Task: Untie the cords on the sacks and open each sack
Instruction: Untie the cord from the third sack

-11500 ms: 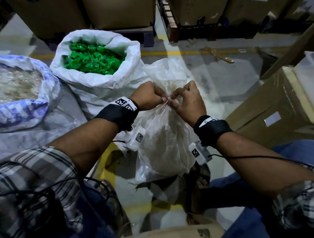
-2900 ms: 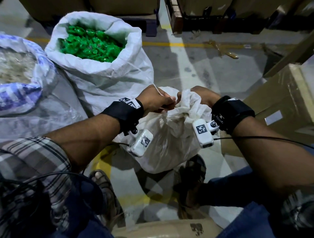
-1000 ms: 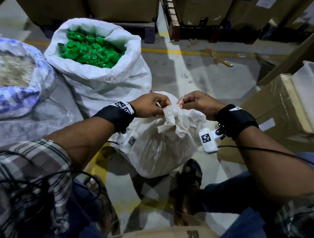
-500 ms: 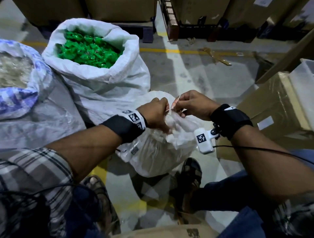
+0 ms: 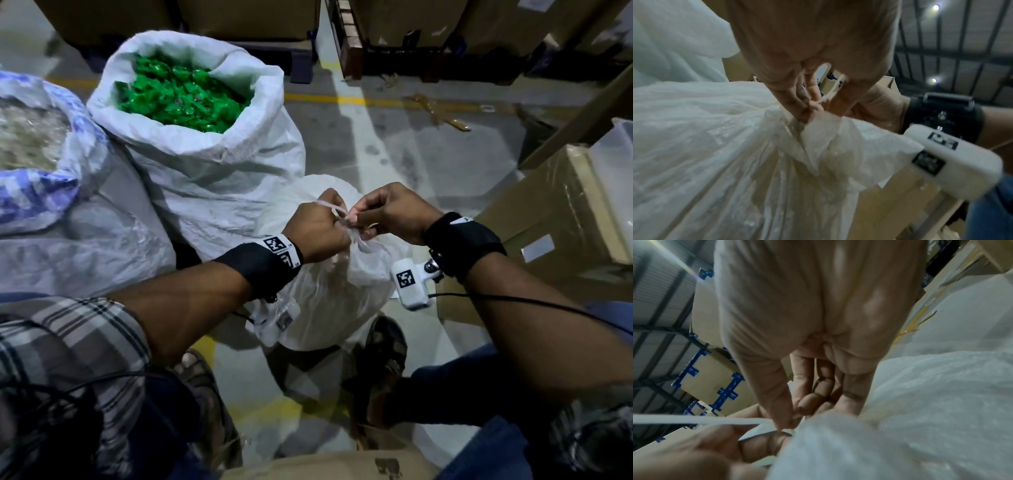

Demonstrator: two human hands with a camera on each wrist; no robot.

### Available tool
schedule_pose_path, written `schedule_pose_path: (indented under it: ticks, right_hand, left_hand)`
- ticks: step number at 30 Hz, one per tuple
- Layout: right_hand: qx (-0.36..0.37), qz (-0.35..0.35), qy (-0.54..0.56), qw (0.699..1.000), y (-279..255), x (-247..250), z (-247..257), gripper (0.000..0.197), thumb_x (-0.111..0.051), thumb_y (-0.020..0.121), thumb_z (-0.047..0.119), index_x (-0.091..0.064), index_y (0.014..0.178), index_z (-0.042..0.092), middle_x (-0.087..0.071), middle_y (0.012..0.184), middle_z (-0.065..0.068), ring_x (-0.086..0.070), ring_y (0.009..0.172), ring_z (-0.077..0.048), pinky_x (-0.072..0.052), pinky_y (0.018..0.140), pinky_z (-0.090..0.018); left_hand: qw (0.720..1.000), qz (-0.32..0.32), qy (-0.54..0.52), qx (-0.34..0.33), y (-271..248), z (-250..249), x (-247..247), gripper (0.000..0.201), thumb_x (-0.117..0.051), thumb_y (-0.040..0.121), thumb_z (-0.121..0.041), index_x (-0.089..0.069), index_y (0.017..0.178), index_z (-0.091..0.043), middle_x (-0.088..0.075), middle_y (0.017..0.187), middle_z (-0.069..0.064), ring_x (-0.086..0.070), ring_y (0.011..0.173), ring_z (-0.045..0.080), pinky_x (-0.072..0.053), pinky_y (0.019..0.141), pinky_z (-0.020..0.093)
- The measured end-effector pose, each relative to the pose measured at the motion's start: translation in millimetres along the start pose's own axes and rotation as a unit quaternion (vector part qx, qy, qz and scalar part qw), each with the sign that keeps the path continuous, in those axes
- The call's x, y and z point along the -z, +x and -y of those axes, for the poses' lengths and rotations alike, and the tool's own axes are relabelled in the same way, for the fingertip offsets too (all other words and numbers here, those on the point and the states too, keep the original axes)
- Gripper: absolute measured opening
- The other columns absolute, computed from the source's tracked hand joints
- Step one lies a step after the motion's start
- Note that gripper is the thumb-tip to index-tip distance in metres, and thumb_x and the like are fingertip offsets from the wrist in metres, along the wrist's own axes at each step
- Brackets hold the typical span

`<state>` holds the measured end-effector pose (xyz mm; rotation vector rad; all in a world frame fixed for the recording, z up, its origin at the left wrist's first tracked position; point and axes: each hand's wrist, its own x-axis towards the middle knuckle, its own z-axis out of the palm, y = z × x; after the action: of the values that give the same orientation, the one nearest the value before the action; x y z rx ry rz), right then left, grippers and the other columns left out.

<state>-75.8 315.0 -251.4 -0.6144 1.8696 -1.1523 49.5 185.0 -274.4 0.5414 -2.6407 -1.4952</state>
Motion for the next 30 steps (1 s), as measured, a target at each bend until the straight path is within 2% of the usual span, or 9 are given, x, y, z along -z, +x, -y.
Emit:
schedule_pose_path:
  ticks: [2, 4, 7, 10, 12, 16, 21, 25, 30]
  right_hand:
    - [-0.003, -0.029, -0.006, 1.000, 1.6, 2.9, 0.3, 0.011, -0.067, 0.084, -0.007, -0.070, 0.090, -0.016, -0.063, 0.076, -0.022, -0.059, 0.056, -0.019, -0.058, 0.064, -0.029]
    - [-0.003, -0.049, -0.008, 0.999, 2.5, 3.4, 0.3, 0.015, -0.063, 0.085, -0.007, -0.066, 0.088, -0.021, -0.058, 0.073, -0.021, -0.055, 0.055, -0.021, -0.056, 0.067, -0.033]
    - [-0.010, -0.035, -0.004, 0.999, 2.5, 1.1, -0.6, 0.020, -0.065, 0.086, -0.005, -0.064, 0.092, -0.025, -0.058, 0.077, -0.024, -0.055, 0.062, -0.026, -0.055, 0.073, -0.037]
    - [-0.024, -0.018, -0.013, 0.999, 0.8, 0.3, -1.1, 0.022, -0.071, 0.085, -0.003, -0.065, 0.094, -0.022, -0.061, 0.084, -0.026, -0.057, 0.074, -0.030, -0.059, 0.075, -0.036]
    - [-0.024, -0.022, -0.019, 0.999, 0.2, 0.9, -1.3, 0.019, -0.071, 0.084, -0.003, -0.068, 0.093, -0.019, -0.063, 0.083, -0.026, -0.058, 0.075, -0.029, -0.059, 0.076, -0.036]
    - [-0.023, -0.027, -0.022, 0.999, -0.1, -1.3, -1.1, 0.014, -0.068, 0.084, -0.005, -0.070, 0.091, -0.017, -0.065, 0.082, -0.024, -0.061, 0.070, -0.026, -0.059, 0.070, -0.031]
    - [-0.022, -0.039, -0.024, 0.999, -0.1, -2.3, -1.3, 0.015, -0.069, 0.083, -0.006, -0.069, 0.092, -0.019, -0.068, 0.081, -0.023, -0.061, 0.074, -0.030, -0.060, 0.067, -0.028]
    - [-0.023, -0.038, -0.039, 0.998, 0.2, -1.0, -0.7, 0.015, -0.073, 0.082, -0.003, -0.070, 0.090, -0.015, -0.070, 0.080, -0.023, -0.063, 0.071, -0.028, -0.060, 0.068, -0.029]
    - [-0.008, -0.046, -0.091, 0.995, 2.8, -3.2, -2.0, 0.011, -0.073, 0.078, 0.000, -0.072, 0.083, -0.010, -0.069, 0.081, -0.031, -0.065, 0.069, -0.028, -0.059, 0.074, -0.038]
  left_hand:
    - [0.989, 0.019, -0.135, 0.058, 3.2, -5.3, 1.7, 0.030, -0.064, 0.068, -0.032, -0.060, 0.092, -0.015, -0.071, 0.081, 0.005, -0.072, 0.074, 0.028, -0.060, 0.076, 0.037]
    - [0.974, 0.024, -0.206, 0.091, 3.7, -5.9, 1.8, 0.025, -0.071, 0.076, -0.025, -0.062, 0.092, -0.009, -0.074, 0.085, 0.012, -0.076, 0.080, 0.032, -0.061, 0.085, 0.051]
    - [0.987, -0.018, -0.145, 0.061, -1.7, 1.7, -1.5, 0.013, -0.066, 0.095, -0.026, -0.061, 0.097, -0.014, -0.075, 0.085, 0.006, -0.077, 0.079, 0.022, -0.064, 0.075, 0.039]
    - [0.988, -0.030, -0.146, 0.040, -5.8, 7.1, -4.2, 0.009, -0.058, 0.100, -0.018, -0.061, 0.098, -0.010, -0.075, 0.083, 0.007, -0.075, 0.075, 0.017, -0.064, 0.071, 0.035]
    - [0.987, -0.021, -0.156, 0.037, -4.3, 7.4, -3.4, 0.010, -0.056, 0.100, -0.012, -0.063, 0.094, -0.009, -0.076, 0.083, 0.009, -0.076, 0.075, 0.018, -0.064, 0.074, 0.037]
    - [0.969, -0.001, -0.235, 0.071, -2.9, 5.8, -0.5, 0.018, -0.057, 0.096, -0.001, -0.065, 0.082, -0.008, -0.074, 0.085, 0.020, -0.075, 0.085, 0.035, -0.061, 0.086, 0.048]
    - [0.924, -0.005, -0.355, 0.140, -4.4, 4.8, 0.8, 0.012, -0.062, 0.087, 0.007, -0.069, 0.078, 0.006, -0.075, 0.079, 0.021, -0.075, 0.071, 0.025, -0.063, 0.069, 0.029]
    - [0.907, -0.006, -0.387, 0.165, -2.9, 6.2, 1.4, 0.006, -0.064, 0.088, 0.007, -0.070, 0.086, 0.008, -0.073, 0.090, 0.027, -0.073, 0.077, 0.029, -0.062, 0.080, 0.031]
    - [0.910, -0.008, -0.386, 0.153, -2.8, 8.5, -0.2, 0.012, -0.065, 0.088, 0.008, -0.070, 0.078, 0.003, -0.072, 0.083, 0.025, -0.072, 0.079, 0.032, -0.061, 0.084, 0.035]
